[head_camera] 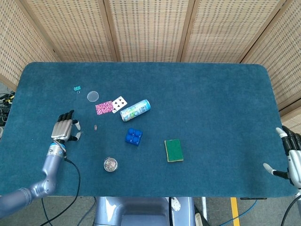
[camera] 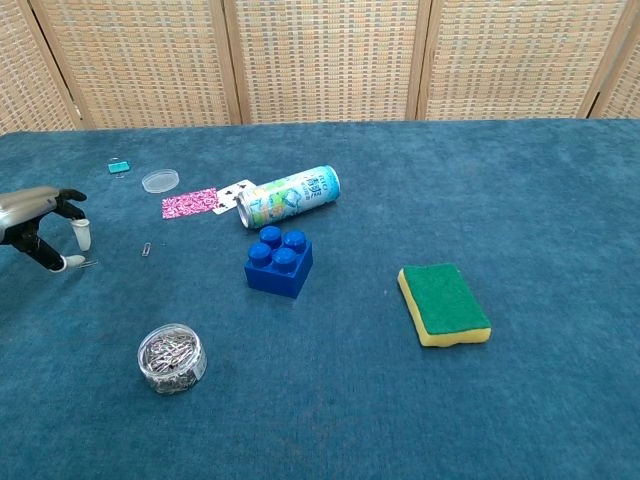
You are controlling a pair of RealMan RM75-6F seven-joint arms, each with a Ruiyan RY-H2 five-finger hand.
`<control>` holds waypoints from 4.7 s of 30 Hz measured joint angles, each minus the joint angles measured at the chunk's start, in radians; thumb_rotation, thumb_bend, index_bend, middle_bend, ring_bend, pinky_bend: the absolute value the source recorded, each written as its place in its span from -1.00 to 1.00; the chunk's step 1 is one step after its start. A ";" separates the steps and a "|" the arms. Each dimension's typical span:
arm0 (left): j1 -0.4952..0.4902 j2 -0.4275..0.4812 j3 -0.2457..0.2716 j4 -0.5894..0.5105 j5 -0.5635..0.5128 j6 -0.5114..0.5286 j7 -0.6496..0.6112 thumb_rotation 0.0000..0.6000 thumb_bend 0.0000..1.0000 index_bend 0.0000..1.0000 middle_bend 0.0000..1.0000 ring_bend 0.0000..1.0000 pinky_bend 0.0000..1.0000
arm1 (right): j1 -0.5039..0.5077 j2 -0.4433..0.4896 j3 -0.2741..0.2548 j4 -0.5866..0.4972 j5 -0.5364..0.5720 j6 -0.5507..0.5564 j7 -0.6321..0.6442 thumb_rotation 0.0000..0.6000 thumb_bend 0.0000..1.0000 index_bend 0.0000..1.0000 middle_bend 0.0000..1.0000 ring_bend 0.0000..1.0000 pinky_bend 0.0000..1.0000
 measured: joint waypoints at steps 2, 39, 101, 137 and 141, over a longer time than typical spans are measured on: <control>-0.007 -0.002 -0.001 -0.004 -0.028 -0.006 0.017 1.00 -0.25 0.05 -1.00 -1.00 -1.00 | 0.000 0.000 0.000 0.000 0.000 0.000 0.001 1.00 -1.00 -1.00 -1.00 -1.00 -1.00; -0.048 -0.030 0.024 0.055 -0.113 -0.046 0.039 1.00 -0.12 0.20 -1.00 -1.00 -1.00 | 0.003 0.000 0.000 0.001 0.004 -0.006 0.003 1.00 -1.00 -1.00 -1.00 -1.00 -1.00; 0.053 0.199 0.235 -0.551 0.492 0.156 -0.116 1.00 0.06 0.59 -1.00 -1.00 -1.00 | -0.005 0.011 0.000 0.000 -0.007 0.007 0.032 1.00 -1.00 -1.00 -1.00 -1.00 -1.00; 0.062 0.126 0.259 -0.548 0.424 0.127 -0.029 1.00 -0.10 0.11 -1.00 -1.00 -1.00 | -0.007 0.015 0.001 0.001 -0.009 0.010 0.043 1.00 -1.00 -1.00 -1.00 -1.00 -1.00; 0.063 0.126 0.259 -0.546 0.431 0.126 -0.039 1.00 -0.15 0.01 -1.00 -1.00 -1.00 | -0.007 0.015 0.000 0.001 -0.010 0.009 0.041 1.00 -1.00 -1.00 -1.00 -1.00 -1.00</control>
